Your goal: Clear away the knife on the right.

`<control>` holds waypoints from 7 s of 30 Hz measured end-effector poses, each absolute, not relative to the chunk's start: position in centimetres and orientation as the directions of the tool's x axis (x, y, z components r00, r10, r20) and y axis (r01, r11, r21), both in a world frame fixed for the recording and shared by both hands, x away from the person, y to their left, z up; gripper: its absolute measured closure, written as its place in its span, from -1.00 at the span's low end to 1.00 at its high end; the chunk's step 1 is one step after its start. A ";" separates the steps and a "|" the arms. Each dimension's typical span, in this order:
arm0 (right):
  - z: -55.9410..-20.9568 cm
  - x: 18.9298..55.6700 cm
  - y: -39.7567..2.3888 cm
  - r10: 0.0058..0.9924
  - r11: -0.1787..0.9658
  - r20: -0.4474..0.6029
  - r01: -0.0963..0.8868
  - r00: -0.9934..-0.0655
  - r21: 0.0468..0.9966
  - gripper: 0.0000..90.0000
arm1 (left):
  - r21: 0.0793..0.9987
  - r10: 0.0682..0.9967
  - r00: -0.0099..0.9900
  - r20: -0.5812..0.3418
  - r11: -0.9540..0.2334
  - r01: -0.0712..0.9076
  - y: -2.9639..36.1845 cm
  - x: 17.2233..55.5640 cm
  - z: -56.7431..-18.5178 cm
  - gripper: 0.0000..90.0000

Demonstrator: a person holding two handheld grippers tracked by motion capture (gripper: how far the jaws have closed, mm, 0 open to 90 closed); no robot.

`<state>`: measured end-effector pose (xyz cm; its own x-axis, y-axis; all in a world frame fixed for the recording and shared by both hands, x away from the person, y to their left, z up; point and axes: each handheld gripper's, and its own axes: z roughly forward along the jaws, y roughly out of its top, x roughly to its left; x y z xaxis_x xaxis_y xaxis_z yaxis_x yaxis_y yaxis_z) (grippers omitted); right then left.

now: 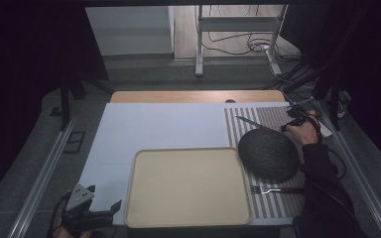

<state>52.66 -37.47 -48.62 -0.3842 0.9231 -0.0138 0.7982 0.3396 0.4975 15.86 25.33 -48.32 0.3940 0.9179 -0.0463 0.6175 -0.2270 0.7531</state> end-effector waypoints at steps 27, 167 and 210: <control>-49.4 55.1 -32.7 0.890 0.378 0.009 0.748 -0.456 0.545 -0.50 | 0.747 0.917 0.397 -0.037 -0.238 0.620 25.2 15.9 -48.3 -0.96; -48.3 32.2 -18.6 0.641 0.583 0.077 0.549 -0.764 0.599 0.73 | 0.755 0.908 0.412 -0.077 -0.217 0.619 25.6 16.0 -48.3 -0.97; -50.6 34.0 -14.2 0.519 0.731 0.026 0.459 -0.855 0.505 1.00 | 0.748 0.903 0.425 -0.055 -0.244 0.617 25.4 16.0 -48.3 -0.96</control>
